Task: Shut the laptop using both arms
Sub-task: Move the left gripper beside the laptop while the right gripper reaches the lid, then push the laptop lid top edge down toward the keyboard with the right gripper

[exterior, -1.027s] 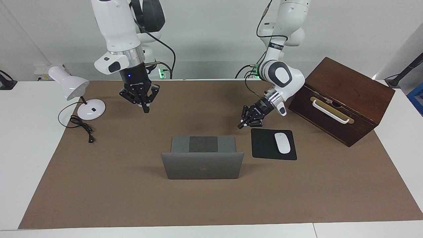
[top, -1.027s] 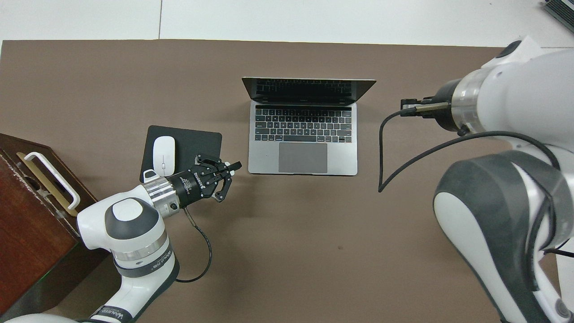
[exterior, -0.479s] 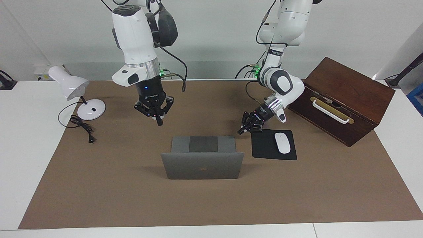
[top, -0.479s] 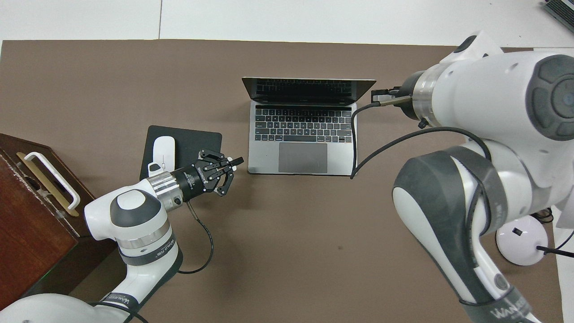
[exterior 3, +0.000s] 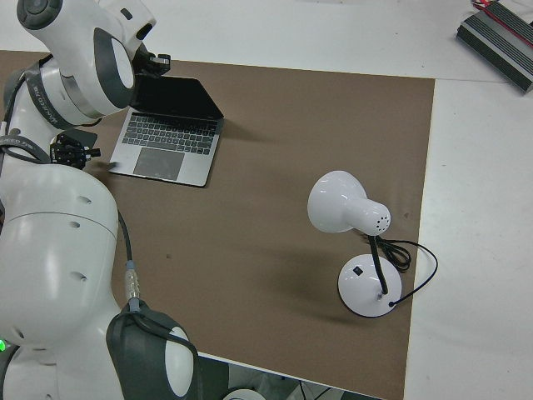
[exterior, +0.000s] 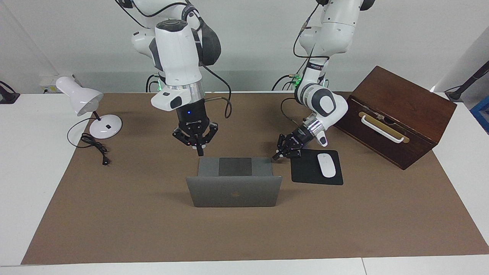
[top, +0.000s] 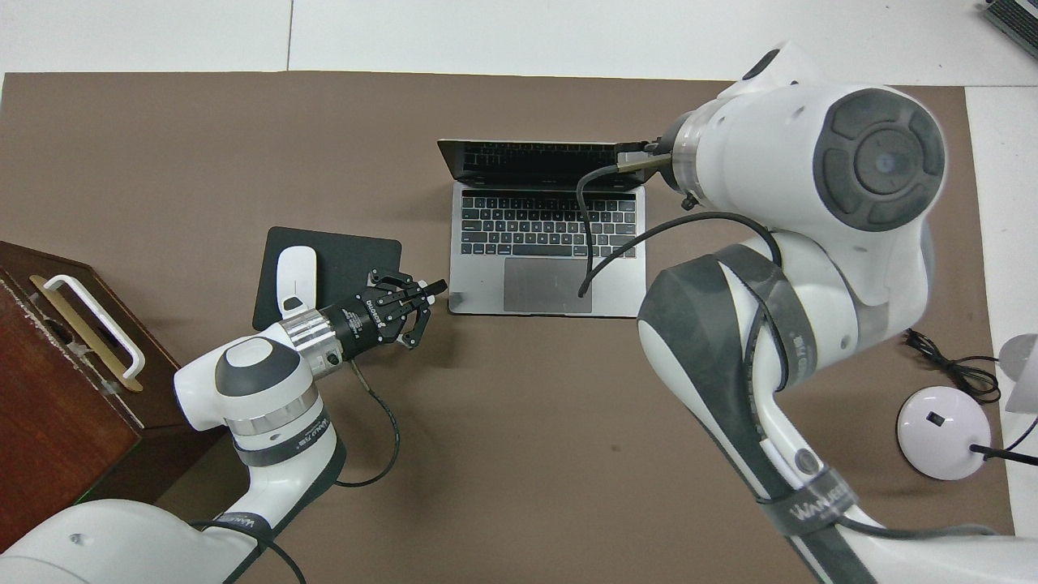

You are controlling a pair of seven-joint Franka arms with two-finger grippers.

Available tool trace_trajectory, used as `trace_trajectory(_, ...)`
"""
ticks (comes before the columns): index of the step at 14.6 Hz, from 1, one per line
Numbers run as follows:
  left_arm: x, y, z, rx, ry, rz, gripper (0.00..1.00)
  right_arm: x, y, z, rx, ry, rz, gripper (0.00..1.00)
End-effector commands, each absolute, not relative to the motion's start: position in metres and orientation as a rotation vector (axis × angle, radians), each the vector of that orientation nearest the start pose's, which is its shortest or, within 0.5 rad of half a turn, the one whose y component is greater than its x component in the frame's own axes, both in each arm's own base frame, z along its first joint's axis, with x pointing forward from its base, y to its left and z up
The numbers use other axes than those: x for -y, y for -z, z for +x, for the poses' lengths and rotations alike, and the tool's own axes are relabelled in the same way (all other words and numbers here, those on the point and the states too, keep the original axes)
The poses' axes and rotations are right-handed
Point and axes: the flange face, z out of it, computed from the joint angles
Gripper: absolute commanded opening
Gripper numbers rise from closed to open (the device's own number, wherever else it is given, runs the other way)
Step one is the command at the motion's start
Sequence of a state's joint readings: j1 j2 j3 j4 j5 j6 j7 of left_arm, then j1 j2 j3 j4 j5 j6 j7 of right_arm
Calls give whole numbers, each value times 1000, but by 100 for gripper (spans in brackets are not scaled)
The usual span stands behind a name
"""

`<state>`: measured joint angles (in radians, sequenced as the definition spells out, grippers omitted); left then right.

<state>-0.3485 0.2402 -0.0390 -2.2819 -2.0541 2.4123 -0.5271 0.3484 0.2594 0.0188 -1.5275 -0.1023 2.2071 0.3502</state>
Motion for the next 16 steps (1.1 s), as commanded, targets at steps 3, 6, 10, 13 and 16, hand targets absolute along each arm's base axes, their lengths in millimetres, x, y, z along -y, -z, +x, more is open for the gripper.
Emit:
trace_trajectory(3, 229, -236, 481, -1723, 656, 1163, 0, -250, -556, 667, 66, 745, -2990, 0)
trace_trajectory(6, 232, -237, 487, -1750, 622, 1141, 0, -253, -550, 678, 72, 783, -2979, 0)
trace_trajectory(10, 238, -229, 486, -1780, 613, 1131, 0, -260, -540, 695, 87, 813, -2984, 0)
trace_trajectory(13, 245, -222, 487, -1793, 614, 1136, 0, -279, -528, 708, 132, 856, -2979, 0)
trace_trajectory(16, 245, -218, 486, -1796, 615, 1140, 0, -284, -513, 715, 144, 893, -2956, 0)
